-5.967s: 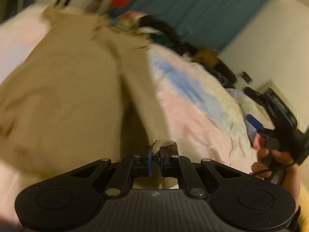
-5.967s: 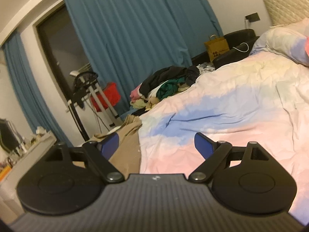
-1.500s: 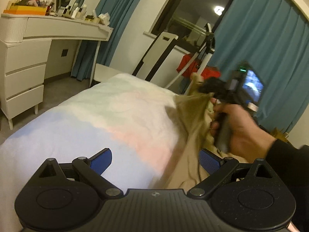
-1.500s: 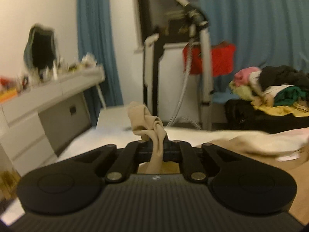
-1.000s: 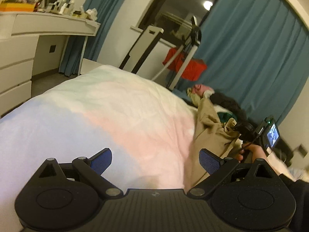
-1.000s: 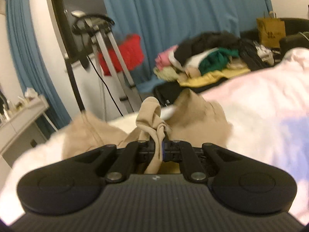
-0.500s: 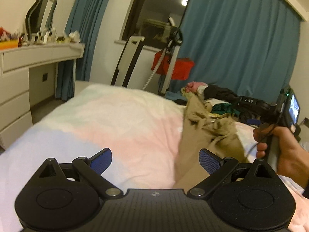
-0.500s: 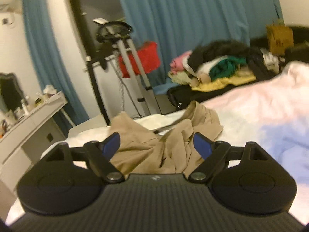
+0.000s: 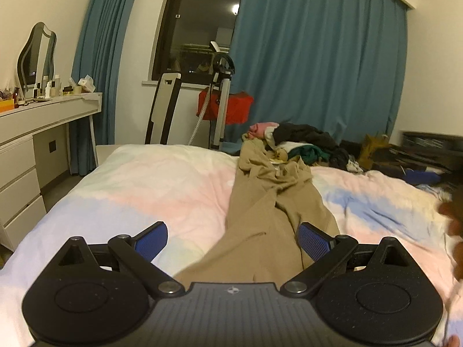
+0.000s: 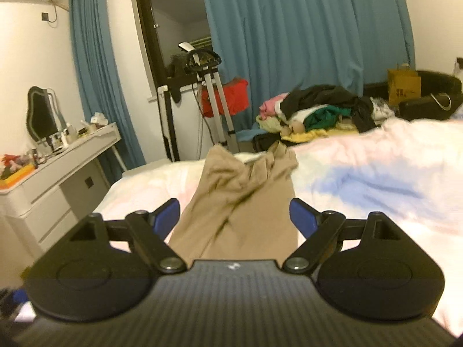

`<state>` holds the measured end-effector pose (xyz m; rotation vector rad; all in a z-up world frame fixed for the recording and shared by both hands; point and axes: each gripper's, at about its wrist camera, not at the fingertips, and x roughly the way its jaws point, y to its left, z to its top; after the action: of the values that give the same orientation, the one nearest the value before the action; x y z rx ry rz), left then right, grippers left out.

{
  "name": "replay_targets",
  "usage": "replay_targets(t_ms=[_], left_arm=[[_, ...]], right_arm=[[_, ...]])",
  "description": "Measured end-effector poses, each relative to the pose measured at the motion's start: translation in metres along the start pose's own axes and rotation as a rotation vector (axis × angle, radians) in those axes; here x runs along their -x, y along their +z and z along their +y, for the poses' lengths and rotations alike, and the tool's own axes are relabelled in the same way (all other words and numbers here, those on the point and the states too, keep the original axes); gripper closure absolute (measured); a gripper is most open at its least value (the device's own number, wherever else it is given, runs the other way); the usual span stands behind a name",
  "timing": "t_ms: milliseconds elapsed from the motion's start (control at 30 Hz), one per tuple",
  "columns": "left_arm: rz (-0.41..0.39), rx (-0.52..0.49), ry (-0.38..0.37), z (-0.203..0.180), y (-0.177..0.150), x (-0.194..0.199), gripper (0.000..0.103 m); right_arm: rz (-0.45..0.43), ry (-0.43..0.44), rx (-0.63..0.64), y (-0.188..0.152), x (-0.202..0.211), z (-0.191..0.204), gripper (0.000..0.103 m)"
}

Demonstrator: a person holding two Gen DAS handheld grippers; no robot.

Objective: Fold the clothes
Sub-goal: 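Grasp the folded shirt's hem end with the left gripper and straighten the strip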

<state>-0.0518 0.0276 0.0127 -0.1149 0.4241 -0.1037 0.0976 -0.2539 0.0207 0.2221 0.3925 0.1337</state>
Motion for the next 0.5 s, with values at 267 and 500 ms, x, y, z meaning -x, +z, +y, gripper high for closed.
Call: replay_targets(t_ms=[267,500], left_arm=[[0.191,0.146,0.024,0.041,-0.01,-0.022,0.005],[0.34,0.445,0.114,0.1,-0.026,-0.06,0.011]], right_arm=[[0.082,0.046,-0.029,-0.05,0.047,-0.028,0.019],[0.227,-0.023,-0.22,-0.072,0.031,-0.068,0.019]])
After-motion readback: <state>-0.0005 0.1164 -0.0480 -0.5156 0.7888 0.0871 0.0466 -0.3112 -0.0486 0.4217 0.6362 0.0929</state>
